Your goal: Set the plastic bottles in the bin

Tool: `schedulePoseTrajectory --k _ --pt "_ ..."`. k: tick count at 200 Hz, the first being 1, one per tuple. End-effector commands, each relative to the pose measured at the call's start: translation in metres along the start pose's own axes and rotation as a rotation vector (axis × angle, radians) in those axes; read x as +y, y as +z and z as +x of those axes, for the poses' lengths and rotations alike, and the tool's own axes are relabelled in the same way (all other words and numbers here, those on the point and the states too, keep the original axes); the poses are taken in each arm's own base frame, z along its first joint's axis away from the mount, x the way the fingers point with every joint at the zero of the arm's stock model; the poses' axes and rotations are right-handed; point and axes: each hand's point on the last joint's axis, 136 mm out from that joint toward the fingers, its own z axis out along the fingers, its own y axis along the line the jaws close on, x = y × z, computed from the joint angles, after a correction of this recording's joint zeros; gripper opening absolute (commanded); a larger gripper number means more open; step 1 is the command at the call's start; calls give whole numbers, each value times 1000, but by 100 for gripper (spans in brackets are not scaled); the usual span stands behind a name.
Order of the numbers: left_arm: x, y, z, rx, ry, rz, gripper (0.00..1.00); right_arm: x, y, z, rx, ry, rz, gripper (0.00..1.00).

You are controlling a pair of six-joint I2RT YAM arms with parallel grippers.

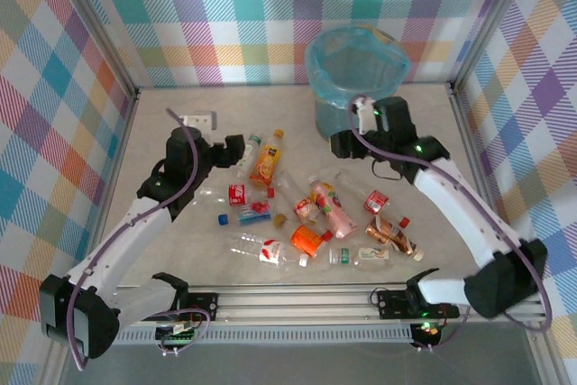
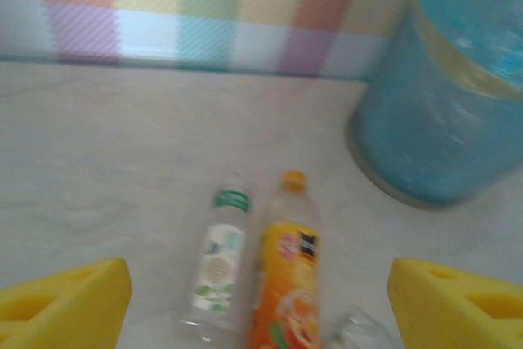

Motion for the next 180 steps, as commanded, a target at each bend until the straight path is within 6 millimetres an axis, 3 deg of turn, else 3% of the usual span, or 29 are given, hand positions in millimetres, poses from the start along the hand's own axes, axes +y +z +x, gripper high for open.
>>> schedulePoseTrajectory --k 1,30,59,104,180 --pt "-42 -4 40 211 14 148 83 3 13 60 347 -39 35 67" --pt "-91 -10 55 307 33 344 83 6 46 64 443 -53 26 63" --pt "-105 -17 65 351 16 419 83 14 73 67 507 -35 -25 61" --pt "-105 -28 84 415 32 450 83 21 113 85 611 -20 -42 56" --pt "-90 -37 94 401 67 407 85 15 153 103 709 -61 -2 57"
